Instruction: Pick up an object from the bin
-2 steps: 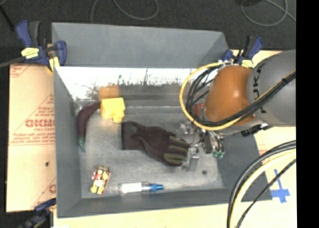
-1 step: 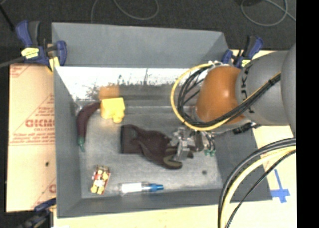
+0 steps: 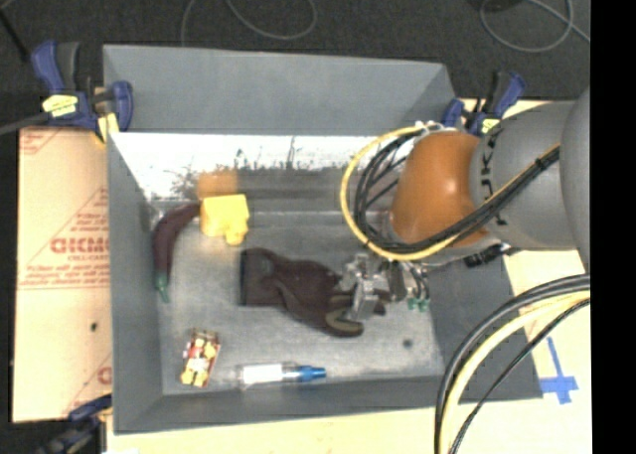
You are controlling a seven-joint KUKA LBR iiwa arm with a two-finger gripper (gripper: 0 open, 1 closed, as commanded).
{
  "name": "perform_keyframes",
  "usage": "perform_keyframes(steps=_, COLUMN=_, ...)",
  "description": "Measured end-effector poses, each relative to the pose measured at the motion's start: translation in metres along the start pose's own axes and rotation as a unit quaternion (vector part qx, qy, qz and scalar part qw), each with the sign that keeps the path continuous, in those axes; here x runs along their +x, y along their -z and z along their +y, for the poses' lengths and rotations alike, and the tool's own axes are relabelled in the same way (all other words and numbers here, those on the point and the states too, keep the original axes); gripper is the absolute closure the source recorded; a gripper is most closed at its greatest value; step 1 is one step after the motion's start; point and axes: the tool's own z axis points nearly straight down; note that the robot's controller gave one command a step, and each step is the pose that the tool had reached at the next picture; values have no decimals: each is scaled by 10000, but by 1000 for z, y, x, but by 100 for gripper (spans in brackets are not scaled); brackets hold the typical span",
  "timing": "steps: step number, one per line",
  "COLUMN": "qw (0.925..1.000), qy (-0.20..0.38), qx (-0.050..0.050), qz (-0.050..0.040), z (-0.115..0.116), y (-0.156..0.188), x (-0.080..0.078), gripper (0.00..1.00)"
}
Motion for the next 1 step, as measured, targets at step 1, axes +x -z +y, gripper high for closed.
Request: perform_keyframes(steps=1, qw=9998, qy=189, qx=6, qz=-16, z=1, y=116, x=-3, gripper=100)
